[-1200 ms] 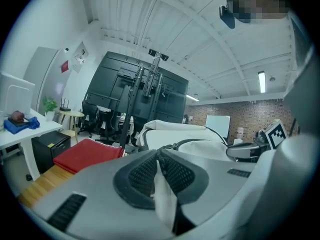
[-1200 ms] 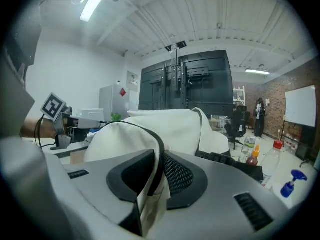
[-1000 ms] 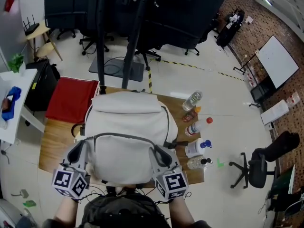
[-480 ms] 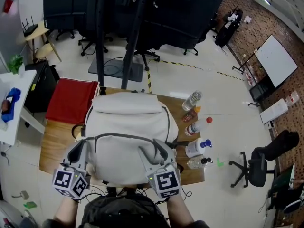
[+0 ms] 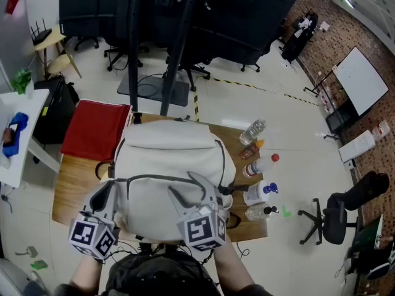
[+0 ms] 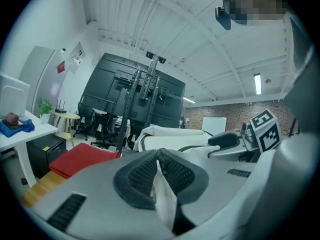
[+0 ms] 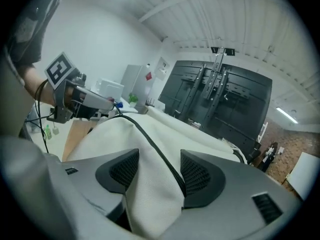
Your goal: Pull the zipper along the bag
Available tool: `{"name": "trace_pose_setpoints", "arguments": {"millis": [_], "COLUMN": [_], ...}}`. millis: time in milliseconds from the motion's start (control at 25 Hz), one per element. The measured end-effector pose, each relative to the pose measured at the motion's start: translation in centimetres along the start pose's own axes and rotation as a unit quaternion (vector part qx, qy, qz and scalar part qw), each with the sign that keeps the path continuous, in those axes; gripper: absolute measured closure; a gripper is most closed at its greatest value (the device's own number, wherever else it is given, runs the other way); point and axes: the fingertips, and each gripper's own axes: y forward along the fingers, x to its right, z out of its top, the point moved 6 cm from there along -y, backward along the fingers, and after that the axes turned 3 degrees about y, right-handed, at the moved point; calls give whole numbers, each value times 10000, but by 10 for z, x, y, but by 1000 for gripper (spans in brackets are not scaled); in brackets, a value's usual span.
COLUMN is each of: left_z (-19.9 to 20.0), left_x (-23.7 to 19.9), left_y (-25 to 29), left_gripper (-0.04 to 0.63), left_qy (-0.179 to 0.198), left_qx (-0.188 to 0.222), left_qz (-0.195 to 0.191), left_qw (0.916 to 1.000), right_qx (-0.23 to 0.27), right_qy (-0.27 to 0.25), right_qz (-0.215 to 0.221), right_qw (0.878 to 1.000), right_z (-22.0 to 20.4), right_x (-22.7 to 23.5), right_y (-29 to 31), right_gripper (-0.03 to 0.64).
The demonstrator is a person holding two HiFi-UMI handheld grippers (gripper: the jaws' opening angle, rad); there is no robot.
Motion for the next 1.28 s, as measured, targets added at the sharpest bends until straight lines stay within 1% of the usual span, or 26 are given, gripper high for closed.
{"name": "trace_pose_setpoints", "arguments": {"millis": [280, 600, 960, 1040, 1160, 1280], "left_z": [-1, -1, 1, 1, -2, -6], "left_x": [-2, -2, 1, 2, 2, 2], "left_y": [2, 2, 4, 4, 3, 2], "left_gripper": [563, 563, 563, 563, 563, 563], "left_qy": [-13, -15, -9, -17, -44, -71], "left_qx": [-14, -2, 42, 34, -1, -48], "left_qz": [-18, -15, -15, -7, 21, 40], "left_qw": [10000, 10000, 10000, 10000, 10000, 10000], "right_qx": [-377, -473, -903, -973, -929, -805], "right_qy": [-439, -707, -1500, -1675, -1683, -1440], "right_qz": [153, 206, 423, 469, 467, 523], "right_qw": [9982, 9962, 9836, 9799, 9802, 9849], "right_z": [0, -1, -2, -2, 1, 0], "right_x": [0, -4, -10, -11, -10, -7], "right_y": [12, 14, 14, 14, 13, 12], "right_gripper": [359, 387, 513, 530, 539, 541]}}
